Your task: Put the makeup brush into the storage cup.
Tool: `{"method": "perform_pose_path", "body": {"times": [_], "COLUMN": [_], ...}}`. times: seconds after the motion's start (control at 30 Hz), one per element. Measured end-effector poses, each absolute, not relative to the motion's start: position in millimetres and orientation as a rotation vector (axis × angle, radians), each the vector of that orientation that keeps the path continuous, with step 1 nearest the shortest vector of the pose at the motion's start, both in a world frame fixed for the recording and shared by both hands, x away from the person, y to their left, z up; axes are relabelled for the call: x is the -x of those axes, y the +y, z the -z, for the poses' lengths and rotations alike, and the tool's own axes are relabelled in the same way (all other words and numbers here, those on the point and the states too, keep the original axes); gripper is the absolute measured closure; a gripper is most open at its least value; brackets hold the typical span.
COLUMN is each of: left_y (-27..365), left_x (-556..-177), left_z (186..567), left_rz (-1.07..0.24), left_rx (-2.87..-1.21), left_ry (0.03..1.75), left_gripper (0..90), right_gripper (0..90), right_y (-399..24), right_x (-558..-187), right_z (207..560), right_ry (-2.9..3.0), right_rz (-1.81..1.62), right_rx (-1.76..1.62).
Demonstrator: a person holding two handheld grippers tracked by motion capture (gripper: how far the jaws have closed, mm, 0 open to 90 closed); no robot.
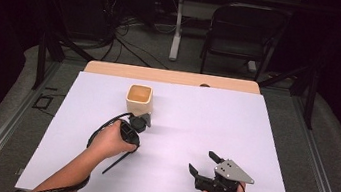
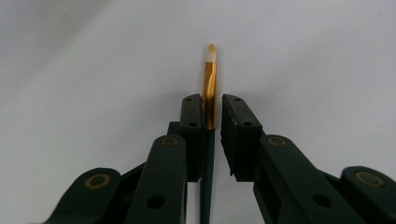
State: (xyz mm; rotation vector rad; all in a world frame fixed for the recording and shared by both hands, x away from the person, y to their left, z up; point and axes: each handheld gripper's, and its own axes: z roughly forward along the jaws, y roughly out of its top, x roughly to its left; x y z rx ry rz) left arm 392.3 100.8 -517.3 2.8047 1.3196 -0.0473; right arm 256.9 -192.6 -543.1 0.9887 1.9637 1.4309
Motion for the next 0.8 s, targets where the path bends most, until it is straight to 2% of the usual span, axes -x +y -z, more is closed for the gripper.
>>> {"method": "perform_pose_path", "body": {"times": [0.8], "left_y": [101.3], "left_x": [-393.6], "left_z": [523.5], "left_rz": [0.053], "left_rx": [-2.816], "left_ry": [1.334], "left_gripper": [83.2], "right_gripper": [20.0], "right_y": [-193.2], "right_x": [-257.3], "right_z": [543.3], "right_ry": [1.961], "right_rz": [-1.432], "right_rx": [-0.99]}}
